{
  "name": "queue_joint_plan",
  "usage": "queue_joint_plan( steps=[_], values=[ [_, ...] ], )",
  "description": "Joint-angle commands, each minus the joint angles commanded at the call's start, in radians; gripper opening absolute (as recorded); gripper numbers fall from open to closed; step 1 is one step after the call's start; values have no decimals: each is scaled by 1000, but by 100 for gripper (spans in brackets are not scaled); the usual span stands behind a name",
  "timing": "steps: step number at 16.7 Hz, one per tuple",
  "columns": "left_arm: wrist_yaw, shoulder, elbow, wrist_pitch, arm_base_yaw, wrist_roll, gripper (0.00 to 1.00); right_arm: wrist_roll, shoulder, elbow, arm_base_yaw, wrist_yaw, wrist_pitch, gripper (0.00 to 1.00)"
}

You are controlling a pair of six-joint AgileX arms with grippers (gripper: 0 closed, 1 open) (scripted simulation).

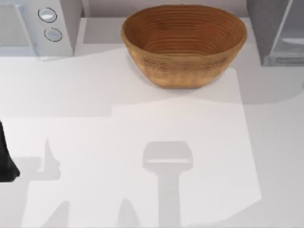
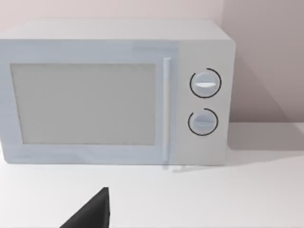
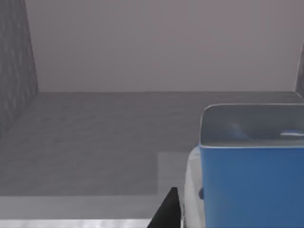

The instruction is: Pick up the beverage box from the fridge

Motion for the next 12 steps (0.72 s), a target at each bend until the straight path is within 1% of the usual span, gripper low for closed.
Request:
queue_joint_plan(
  steps=[3, 9, 12],
  values=[
    [0, 0, 0, 0, 0, 0, 100, 1, -60, -91, -21, -24, 57, 0],
    [0, 0, 0, 0, 0, 0, 100, 4, -62, -98, -20, -26, 64, 0],
    [0, 0, 0, 0, 0, 0, 100, -1, -122, -116, -7, -15, 24, 0]
  ],
)
